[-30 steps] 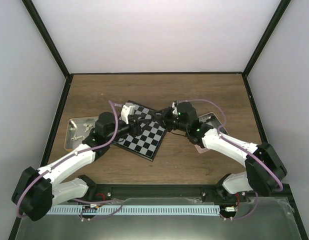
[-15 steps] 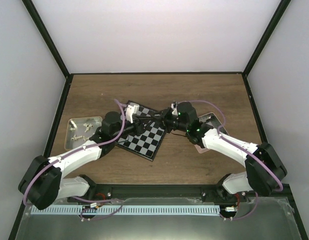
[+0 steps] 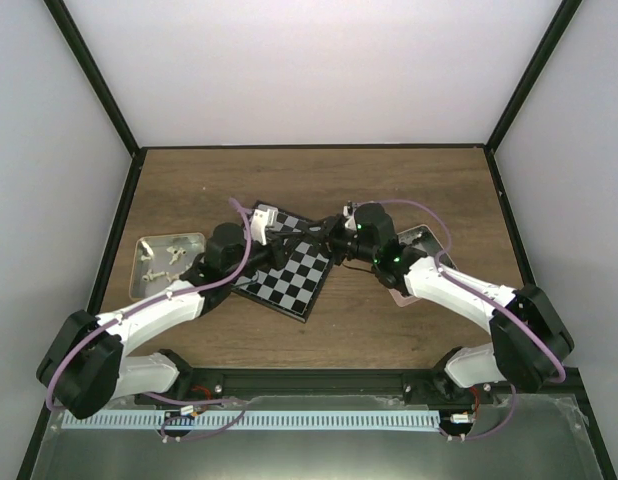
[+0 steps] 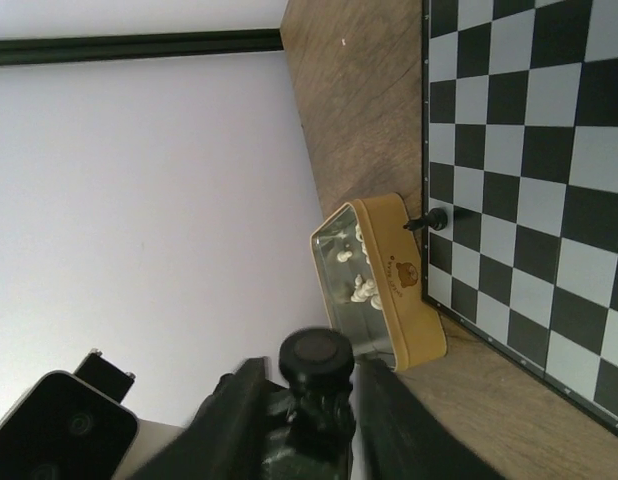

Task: Set up the chess pieces on the board
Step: Place the chess piece on the chessboard.

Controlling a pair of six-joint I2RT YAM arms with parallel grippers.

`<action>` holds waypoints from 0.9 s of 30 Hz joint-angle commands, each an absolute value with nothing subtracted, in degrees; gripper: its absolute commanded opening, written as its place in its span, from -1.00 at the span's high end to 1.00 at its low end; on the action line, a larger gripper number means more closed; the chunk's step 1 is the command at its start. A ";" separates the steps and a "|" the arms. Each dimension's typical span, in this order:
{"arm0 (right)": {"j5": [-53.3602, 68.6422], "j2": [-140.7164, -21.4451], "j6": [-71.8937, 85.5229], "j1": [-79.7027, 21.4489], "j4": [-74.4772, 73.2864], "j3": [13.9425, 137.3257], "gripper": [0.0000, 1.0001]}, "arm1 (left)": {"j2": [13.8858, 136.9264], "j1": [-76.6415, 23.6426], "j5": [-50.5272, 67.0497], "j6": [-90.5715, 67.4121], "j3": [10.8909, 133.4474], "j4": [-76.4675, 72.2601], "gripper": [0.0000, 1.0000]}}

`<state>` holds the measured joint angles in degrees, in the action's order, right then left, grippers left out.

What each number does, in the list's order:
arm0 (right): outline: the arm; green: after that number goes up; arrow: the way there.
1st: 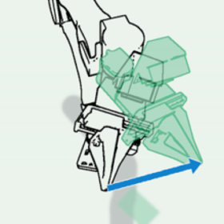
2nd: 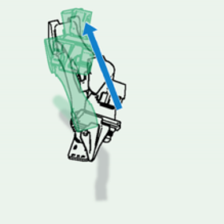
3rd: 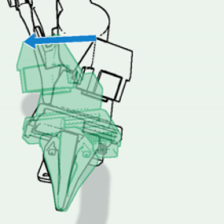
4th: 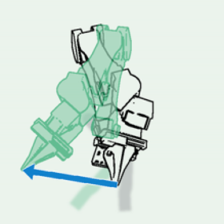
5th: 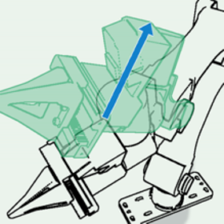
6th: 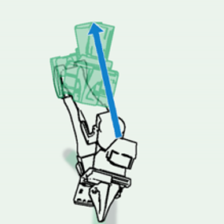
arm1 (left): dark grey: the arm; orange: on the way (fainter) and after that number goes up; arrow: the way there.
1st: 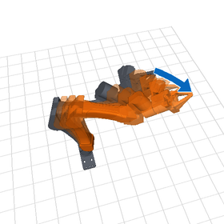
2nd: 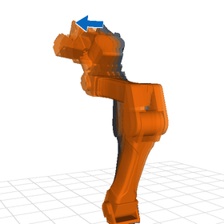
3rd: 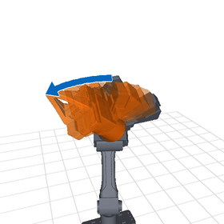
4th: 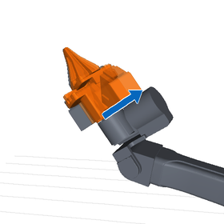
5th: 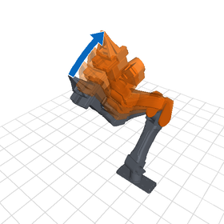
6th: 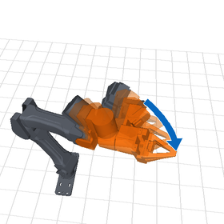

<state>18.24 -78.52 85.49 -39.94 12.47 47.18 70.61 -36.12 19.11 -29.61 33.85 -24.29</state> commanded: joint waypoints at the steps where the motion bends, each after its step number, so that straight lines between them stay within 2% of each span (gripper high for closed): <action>1: 17.14 -77.88 82.75 -40.34 11.75 47.47 0.29 | 70.25 -36.12 16.26 -26.88 37.18 -15.44 0.92; 4: 12.95 -76.48 78.54 -40.12 6.99 47.31 -0.22 | 69.60 -36.12 16.69 -26.18 41.04 -2.12 0.92; 6: 10.06 -74.46 75.49 -39.64 3.64 46.65 -0.35 | 69.43 -36.13 17.40 -25.74 43.86 7.53 0.91; 15: -4.12 -64.51 66.42 -38.94 -5.85 41.15 -0.40 | 76.50 -36.12 16.64 -22.59 58.71 48.29 0.91; 20: -7.92 -61.64 64.31 -38.94 -7.51 38.80 -0.41 | 83.74 -36.12 15.15 -19.49 62.62 57.08 0.92; 27: -10.72 -59.44 62.49 -38.94 -7.62 36.85 -0.41 | 94.80 -36.12 12.61 -16.06 67.60 61.96 0.92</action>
